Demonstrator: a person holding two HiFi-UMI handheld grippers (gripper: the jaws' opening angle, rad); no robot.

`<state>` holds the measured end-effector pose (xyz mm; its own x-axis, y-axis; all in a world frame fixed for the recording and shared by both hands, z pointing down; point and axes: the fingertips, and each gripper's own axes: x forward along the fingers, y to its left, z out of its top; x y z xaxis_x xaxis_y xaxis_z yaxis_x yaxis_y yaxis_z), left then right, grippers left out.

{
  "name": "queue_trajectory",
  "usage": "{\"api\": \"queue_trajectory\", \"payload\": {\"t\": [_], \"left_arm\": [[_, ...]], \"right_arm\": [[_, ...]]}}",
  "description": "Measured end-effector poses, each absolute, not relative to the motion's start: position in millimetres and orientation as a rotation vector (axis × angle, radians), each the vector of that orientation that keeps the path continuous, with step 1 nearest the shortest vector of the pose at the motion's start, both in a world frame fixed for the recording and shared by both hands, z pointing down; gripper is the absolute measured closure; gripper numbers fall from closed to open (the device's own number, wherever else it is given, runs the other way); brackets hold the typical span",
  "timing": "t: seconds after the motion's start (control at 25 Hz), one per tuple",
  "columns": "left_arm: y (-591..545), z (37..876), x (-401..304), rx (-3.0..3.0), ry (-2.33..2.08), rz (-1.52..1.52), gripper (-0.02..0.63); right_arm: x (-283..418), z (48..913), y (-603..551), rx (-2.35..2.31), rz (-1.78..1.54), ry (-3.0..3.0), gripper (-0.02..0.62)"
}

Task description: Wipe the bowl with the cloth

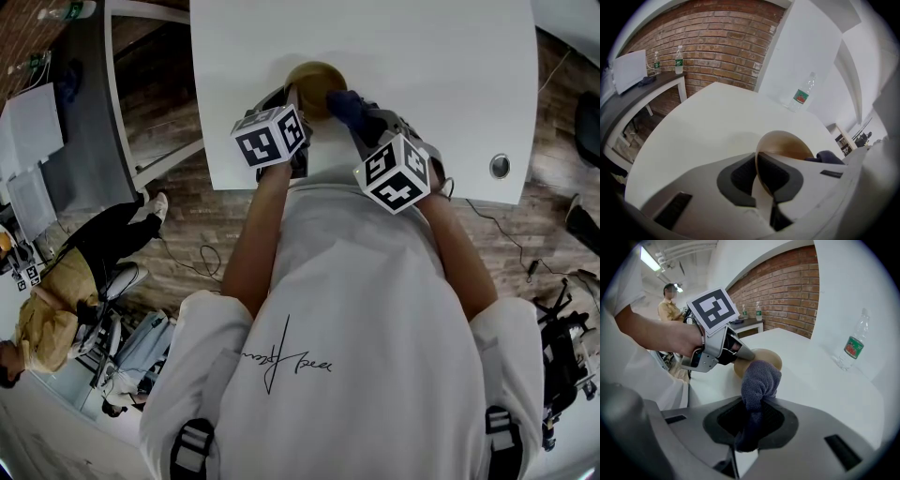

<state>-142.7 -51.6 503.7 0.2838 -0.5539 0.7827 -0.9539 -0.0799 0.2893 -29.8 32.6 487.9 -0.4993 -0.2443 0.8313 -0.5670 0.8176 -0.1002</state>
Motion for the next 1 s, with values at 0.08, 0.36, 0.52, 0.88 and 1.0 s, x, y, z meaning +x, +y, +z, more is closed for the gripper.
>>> {"api": "queue_trajectory", "payload": {"t": [0.08,0.36,0.52,0.88,1.0], "left_arm": [[-52.3,503.9,-143.2,1.745,-1.376,0.623,0.597],[-51.8,505.6,-144.4,1.737,-1.375,0.619,0.597],[-53.7,505.3,-149.1,1.731,-1.382,0.627,0.597],[-56.7,509.1,-153.9,1.717,-1.378,0.617,0.597],[-58.3,509.9,-155.6,1.712,-1.379,0.612,0.597]], "right_arm": [[-31.4,487.6,32.4,0.592,0.459,-2.102,0.540],[-37.5,487.7,36.4,0.564,0.457,-2.105,0.540],[-44.3,487.7,37.8,0.542,0.458,-2.108,0.540],[-59.7,488.6,42.7,0.501,0.456,-2.120,0.540],[-64.7,488.7,43.9,0.486,0.460,-2.126,0.540]]}}
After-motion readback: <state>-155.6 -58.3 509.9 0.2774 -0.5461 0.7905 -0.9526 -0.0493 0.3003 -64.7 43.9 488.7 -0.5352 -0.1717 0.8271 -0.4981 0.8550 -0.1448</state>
